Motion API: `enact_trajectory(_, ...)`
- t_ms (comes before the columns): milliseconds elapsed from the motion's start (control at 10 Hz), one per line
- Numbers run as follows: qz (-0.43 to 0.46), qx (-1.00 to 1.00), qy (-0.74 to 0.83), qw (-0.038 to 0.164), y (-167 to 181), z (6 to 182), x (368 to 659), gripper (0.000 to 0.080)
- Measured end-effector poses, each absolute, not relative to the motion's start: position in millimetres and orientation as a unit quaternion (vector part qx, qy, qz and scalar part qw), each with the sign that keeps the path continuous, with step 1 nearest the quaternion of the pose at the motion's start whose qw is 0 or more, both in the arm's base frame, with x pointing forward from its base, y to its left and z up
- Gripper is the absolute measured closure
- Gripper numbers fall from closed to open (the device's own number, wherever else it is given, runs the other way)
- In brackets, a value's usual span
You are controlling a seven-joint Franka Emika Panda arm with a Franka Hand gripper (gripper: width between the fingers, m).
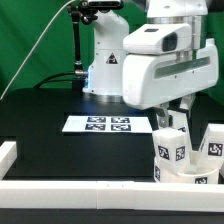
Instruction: Assemble stool
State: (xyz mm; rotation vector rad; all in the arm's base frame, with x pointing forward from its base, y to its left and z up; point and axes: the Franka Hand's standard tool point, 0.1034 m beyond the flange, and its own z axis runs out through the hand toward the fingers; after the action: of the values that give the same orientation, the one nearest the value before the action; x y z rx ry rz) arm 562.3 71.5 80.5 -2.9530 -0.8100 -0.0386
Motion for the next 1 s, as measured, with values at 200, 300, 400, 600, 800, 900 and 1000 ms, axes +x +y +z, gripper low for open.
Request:
enact_trajectory(200,-0.021,-0.988,-0.142,0.047,75.2,79.9,562.6,0.0462)
enact_trajectory(300,-0.022,-0.996,-0.063,0.052,78.1,79.8,563.0,0.0462)
enact_trajectory(400,-0.026,-0.998,-0.013,0.054,80.3,79.8,564.1,0.0462)
enact_trajectory(600,-0.026,-0.997,0.043,0.056,83.6,79.9,564.7,0.0462)
enact_trajectory(800,-0.022,-0.993,0.105,0.058,84.2,79.9,564.6,0.0462)
enact_trajectory(900,-0.021,-0.990,0.124,0.058,84.3,79.9,564.6,0.0462)
enact_trajectory(1000,-0.018,-0.983,0.170,0.061,85.0,79.9,564.5,0.0462)
